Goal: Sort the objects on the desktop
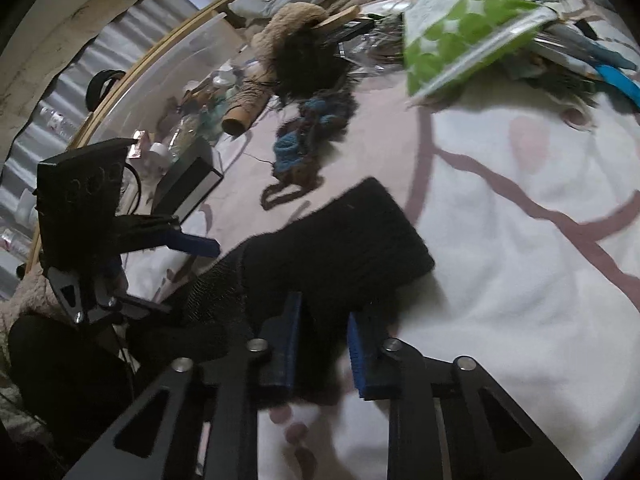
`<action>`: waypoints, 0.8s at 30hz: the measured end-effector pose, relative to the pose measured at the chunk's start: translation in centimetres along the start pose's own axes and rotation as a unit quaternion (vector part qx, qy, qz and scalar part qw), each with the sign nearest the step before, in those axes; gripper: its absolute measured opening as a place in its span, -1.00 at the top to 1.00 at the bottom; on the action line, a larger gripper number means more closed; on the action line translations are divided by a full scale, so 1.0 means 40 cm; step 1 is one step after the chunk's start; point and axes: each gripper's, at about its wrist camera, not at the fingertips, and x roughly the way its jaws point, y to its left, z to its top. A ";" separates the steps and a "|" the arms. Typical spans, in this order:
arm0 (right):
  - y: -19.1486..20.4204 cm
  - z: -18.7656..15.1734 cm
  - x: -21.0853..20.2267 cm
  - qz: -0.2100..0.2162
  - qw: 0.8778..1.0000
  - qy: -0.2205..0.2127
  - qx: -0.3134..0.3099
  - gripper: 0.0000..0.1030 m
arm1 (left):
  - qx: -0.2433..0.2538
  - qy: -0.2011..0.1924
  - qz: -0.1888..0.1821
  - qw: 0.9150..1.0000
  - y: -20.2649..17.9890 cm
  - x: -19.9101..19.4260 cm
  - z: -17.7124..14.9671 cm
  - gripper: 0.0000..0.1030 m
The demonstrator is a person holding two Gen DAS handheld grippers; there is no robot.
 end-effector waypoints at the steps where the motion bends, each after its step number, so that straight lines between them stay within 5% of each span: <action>1: 0.008 0.006 0.009 0.002 1.000 0.000 -0.004 0.64 | -0.008 0.005 -0.005 1.000 0.006 0.003 -0.001 -0.65; 4: 0.028 0.020 0.027 0.006 1.000 0.000 -0.017 0.67 | -0.034 0.027 -0.035 0.998 0.021 0.010 -0.003 -0.56; 5: 0.033 0.024 0.031 0.009 1.000 -0.001 -0.019 0.69 | -0.036 0.031 -0.040 0.998 0.022 0.012 -0.003 -0.35; 6: 0.038 0.029 0.035 0.012 1.000 -0.002 -0.022 0.69 | -0.036 0.034 -0.041 0.998 0.021 0.014 -0.003 -0.15; 11: 0.056 0.053 0.044 0.021 0.999 -0.016 -0.029 0.70 | -0.021 0.028 -0.013 0.999 0.011 0.000 -0.005 0.04; 18: 0.076 0.098 0.047 0.035 0.998 -0.036 -0.029 0.71 | 0.001 -0.017 0.072 0.997 0.011 -0.068 0.022 0.21; 22: 0.064 0.092 0.061 0.019 0.999 -0.024 -0.024 0.71 | 0.030 -0.054 0.165 0.984 0.009 -0.095 0.030 0.36; 24: 0.046 0.083 0.063 0.015 1.000 -0.020 -0.013 0.71 | 0.010 -0.059 0.143 0.988 0.021 -0.102 0.030 0.30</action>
